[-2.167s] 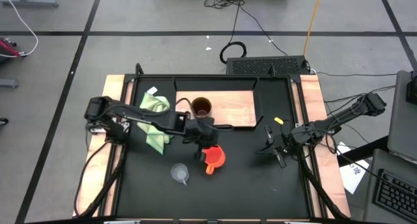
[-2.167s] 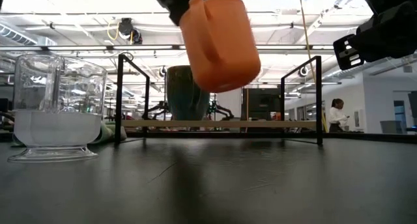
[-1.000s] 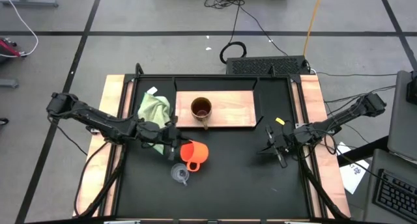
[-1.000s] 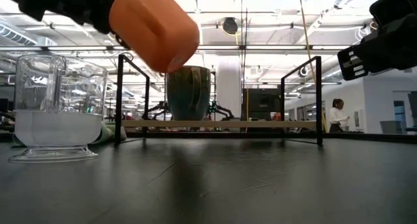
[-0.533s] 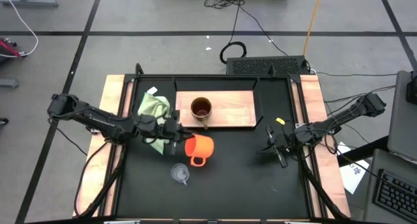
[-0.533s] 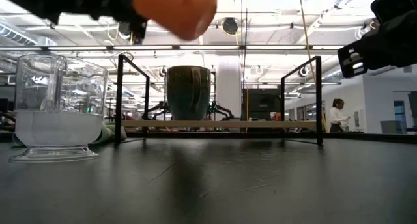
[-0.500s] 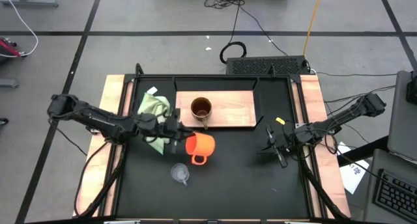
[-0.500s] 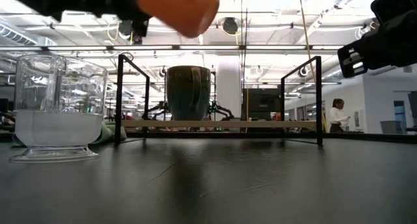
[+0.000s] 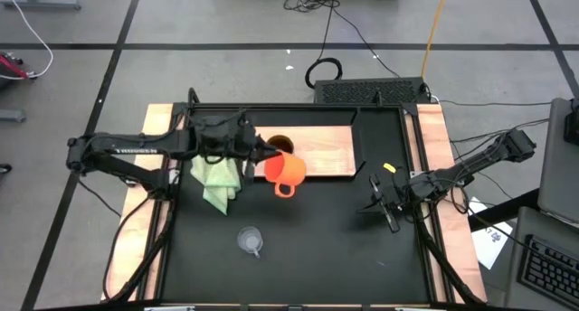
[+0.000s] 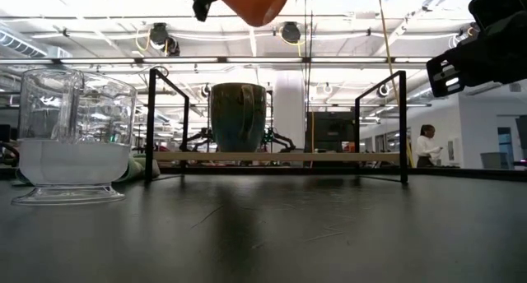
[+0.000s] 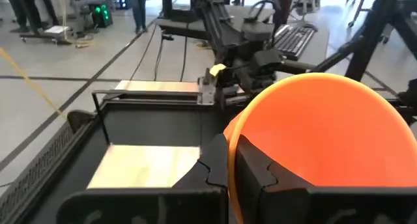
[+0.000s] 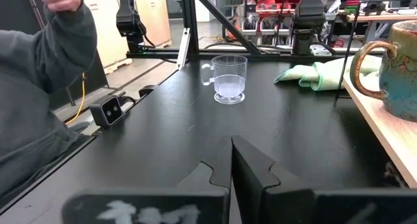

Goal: Stack small to large cups/mugs on shelf
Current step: Put the orange mug to the right of the light green mug on the shelf

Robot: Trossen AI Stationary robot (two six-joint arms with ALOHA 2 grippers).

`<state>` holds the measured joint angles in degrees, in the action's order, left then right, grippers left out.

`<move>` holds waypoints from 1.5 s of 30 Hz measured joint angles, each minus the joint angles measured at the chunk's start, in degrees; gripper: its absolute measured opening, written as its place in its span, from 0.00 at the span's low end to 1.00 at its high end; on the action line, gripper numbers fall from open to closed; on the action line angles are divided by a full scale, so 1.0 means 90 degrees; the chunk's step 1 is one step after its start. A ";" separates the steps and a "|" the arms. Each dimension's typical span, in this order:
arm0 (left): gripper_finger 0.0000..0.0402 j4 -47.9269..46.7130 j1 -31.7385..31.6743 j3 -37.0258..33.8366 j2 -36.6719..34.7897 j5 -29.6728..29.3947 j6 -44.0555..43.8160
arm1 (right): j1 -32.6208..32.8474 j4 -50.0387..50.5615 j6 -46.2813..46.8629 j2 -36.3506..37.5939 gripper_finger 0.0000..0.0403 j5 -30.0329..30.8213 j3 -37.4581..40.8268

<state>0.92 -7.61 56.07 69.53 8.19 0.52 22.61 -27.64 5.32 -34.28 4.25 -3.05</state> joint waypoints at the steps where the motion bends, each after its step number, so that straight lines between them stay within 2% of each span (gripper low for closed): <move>1: 0.01 -0.0227 -0.0078 0.0149 0.0058 0.0071 0.0051 | -0.0002 0.0000 0.0000 0.0000 0.00 0.0000 0.0000; 3: 0.01 -0.0577 -0.0212 0.0417 0.0239 0.0247 0.0087 | -0.0002 0.0000 -0.0005 0.0000 0.00 0.0002 0.0000; 11: 0.01 -0.0801 -0.0619 0.1635 0.1394 0.0933 0.0367 | -0.0001 0.0011 -0.0002 0.0000 0.00 0.0017 0.0002; 22: 0.01 -0.1957 -0.1273 0.3628 0.3033 0.1471 0.0557 | -0.0001 0.0107 0.0023 -0.0002 0.00 0.0019 0.0005; 29: 0.01 -0.2544 -0.1510 0.4546 0.3811 0.1790 0.0773 | -0.0002 0.0154 0.0011 -0.0008 0.00 0.0022 0.0005; 39: 0.01 -0.3298 -0.1667 0.5594 0.4692 0.1783 0.1073 | -0.0001 0.0222 0.0005 -0.0051 0.00 0.0022 0.0005; 45: 0.01 -0.3842 -0.1721 0.6194 0.5134 0.1219 0.1163 | -0.0002 0.0252 0.0005 -0.0051 0.00 0.0024 0.0005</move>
<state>-33.66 -23.09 111.81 115.73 19.16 10.98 22.59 -25.37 5.37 -34.74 4.47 -3.01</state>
